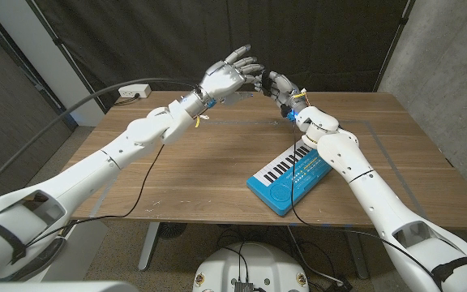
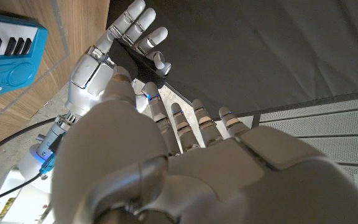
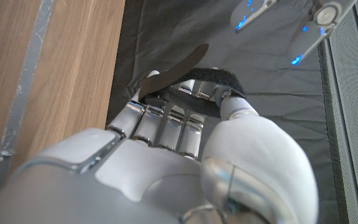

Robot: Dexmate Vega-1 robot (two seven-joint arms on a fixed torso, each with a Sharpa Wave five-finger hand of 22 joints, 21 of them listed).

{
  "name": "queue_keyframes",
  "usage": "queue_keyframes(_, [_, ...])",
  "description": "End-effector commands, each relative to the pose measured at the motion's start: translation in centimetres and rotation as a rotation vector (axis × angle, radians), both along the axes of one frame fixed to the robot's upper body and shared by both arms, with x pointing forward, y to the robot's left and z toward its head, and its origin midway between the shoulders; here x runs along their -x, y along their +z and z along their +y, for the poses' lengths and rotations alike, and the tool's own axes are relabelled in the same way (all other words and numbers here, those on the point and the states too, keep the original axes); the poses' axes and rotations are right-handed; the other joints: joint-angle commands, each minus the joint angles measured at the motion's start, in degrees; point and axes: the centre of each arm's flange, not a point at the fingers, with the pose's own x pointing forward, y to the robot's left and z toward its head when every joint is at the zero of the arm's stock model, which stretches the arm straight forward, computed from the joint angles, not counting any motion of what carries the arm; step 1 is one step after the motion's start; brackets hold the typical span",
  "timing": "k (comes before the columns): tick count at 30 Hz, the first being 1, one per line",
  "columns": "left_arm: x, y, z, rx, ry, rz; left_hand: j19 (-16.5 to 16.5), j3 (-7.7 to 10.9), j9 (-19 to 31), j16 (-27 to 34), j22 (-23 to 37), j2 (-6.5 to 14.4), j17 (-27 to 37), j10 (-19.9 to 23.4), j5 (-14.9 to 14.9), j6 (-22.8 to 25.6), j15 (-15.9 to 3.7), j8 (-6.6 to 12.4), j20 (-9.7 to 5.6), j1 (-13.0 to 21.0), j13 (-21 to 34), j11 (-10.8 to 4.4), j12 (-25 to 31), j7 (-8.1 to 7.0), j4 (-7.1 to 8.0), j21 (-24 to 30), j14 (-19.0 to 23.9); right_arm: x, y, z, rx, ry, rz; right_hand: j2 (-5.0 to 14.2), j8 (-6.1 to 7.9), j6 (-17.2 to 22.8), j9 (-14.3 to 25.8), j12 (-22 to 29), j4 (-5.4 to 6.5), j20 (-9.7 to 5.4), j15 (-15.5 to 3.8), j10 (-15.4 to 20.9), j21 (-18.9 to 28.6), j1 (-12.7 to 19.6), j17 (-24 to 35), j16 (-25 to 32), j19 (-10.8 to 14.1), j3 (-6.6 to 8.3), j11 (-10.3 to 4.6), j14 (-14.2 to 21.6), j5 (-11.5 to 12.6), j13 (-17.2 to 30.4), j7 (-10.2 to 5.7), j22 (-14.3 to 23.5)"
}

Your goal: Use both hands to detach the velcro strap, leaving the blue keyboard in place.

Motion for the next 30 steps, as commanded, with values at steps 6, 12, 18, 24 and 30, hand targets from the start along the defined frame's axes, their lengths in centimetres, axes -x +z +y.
queue_keyframes(6, [-1.5, -1.7, -1.2, 0.055, -0.081, -0.095, 0.5, -0.15, 0.08, 0.77, 0.18, 0.24, 0.35, 2.1, 0.11, -0.1, -2.88, -0.43, -0.15, -0.52, 0.08, -1.02, 0.3, -1.01, 0.41, 0.49, 1.53, 1.0, -0.9, -1.3, -0.017, -0.027, 0.008, -0.2, -0.43, 0.61, 0.0, -0.22, 0.08, -0.2, -1.33, 0.43, 0.3, -0.41, 0.04, -0.32, 0.33, 0.65, -0.06, 0.42, 0.55, 0.17, 0.21, 0.18])
queue_keyframes(12, [-2.0, -1.8, -1.7, 0.063, -0.095, -0.087, 0.85, -0.1, 0.08, 0.8, 0.2, 0.37, 0.36, 3.59, 0.17, 0.23, -3.2, -0.45, -0.13, -0.35, 0.09, -2.18, 0.45, -1.03, 0.39, 0.54, 2.21, 1.0, -1.0, -1.4, -0.022, -0.026, 0.008, -0.26, -0.57, 0.75, -0.18, -0.3, 0.07, -0.21, -1.32, 0.47, 0.3, -0.46, 0.04, -0.34, 0.34, 0.73, -0.18, 0.5, 0.62, 0.17, 0.22, 0.18])
queue_keyframes(18, [-2.4, -1.9, -2.3, 0.049, -0.1, -0.081, 1.23, -0.1, 0.07, 0.78, 0.22, 0.34, 0.36, 3.93, 0.22, 1.31, -3.48, -0.15, -0.28, -0.18, 0.1, -2.84, 0.22, -1.66, 0.32, 0.61, 2.69, 0.9, -0.9, -1.5, -0.024, -0.023, 0.006, -0.28, -0.6, 0.79, -0.12, -0.38, 0.1, -0.21, -1.33, 0.53, 0.32, -0.53, 0.06, -0.31, 0.36, 0.8, -0.21, 0.65, 0.68, 0.17, 0.13, 0.19])
queue_keyframes(24, [-2.8, -2.1, -3.2, 0.028, -0.123, -0.084, 1.74, -0.02, 0.05, 0.85, 0.23, 0.43, 0.38, 5.17, 0.28, 2.74, -3.7, 0.26, -0.32, 0.08, 0.11, -3.42, 0.29, -1.82, 0.24, 0.73, 3.39, 1.0, -0.6, -1.6, -0.024, -0.026, -0.002, -0.32, -0.64, 0.85, -0.09, -0.46, 0.14, -0.19, -1.33, 0.59, 0.33, -0.62, 0.09, -0.32, 0.37, 0.84, -0.19, 0.71, 0.73, 0.17, 0.08, 0.19])
queue_keyframes(30, [-2.8, -2.1, -3.5, 0.028, -0.141, -0.095, 1.98, 0.19, 0.01, 0.89, 0.23, 0.67, 0.39, 5.75, 0.36, 3.61, -3.89, 0.45, -0.34, 0.53, 0.11, -3.43, 0.16, -2.06, 0.09, 0.75, 3.97, 1.0, -0.6, -1.7, -0.027, -0.025, -0.002, -0.37, -0.71, 0.87, -0.08, -0.56, 0.14, -0.25, -1.35, 0.58, 0.35, -0.68, 0.11, -0.28, 0.41, 0.87, -0.34, 0.86, 0.77, 0.17, -0.04, 0.2])
